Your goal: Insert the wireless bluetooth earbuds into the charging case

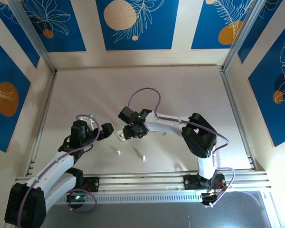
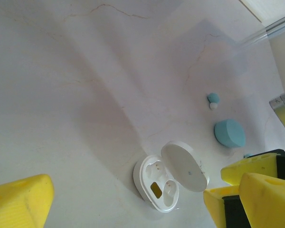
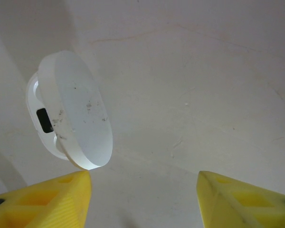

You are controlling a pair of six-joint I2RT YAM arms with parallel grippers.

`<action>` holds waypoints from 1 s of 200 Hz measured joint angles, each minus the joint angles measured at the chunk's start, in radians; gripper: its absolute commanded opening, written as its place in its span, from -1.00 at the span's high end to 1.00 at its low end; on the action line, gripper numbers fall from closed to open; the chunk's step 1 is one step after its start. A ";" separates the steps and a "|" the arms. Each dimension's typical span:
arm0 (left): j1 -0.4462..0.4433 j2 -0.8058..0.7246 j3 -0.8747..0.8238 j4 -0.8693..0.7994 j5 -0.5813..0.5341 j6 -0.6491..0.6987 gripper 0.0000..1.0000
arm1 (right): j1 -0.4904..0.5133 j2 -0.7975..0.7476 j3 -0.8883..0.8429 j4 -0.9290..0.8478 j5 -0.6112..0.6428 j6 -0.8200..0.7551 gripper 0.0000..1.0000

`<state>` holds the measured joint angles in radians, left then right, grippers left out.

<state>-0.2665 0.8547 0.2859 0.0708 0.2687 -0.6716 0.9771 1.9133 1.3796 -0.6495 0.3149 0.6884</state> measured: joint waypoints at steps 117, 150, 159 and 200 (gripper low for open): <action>0.005 -0.001 -0.005 0.002 0.003 -0.003 -1.00 | 0.051 0.012 -0.003 -0.003 0.001 -0.006 -0.22; 0.006 -0.001 -0.005 0.003 0.010 -0.003 -0.99 | 0.041 0.046 0.008 -0.037 0.024 -0.006 -0.22; 0.006 -0.001 -0.005 0.003 0.011 -0.003 -0.99 | 0.039 0.056 0.016 -0.046 0.028 -0.006 -0.22; 0.008 -0.001 -0.005 0.003 0.011 -0.003 -0.99 | 0.028 0.076 0.049 -0.077 0.063 -0.006 -0.21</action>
<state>-0.2588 0.8536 0.2810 0.0734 0.2802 -0.6746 1.0054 1.9892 1.4284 -0.7269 0.3779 0.6819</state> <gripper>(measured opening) 0.997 0.606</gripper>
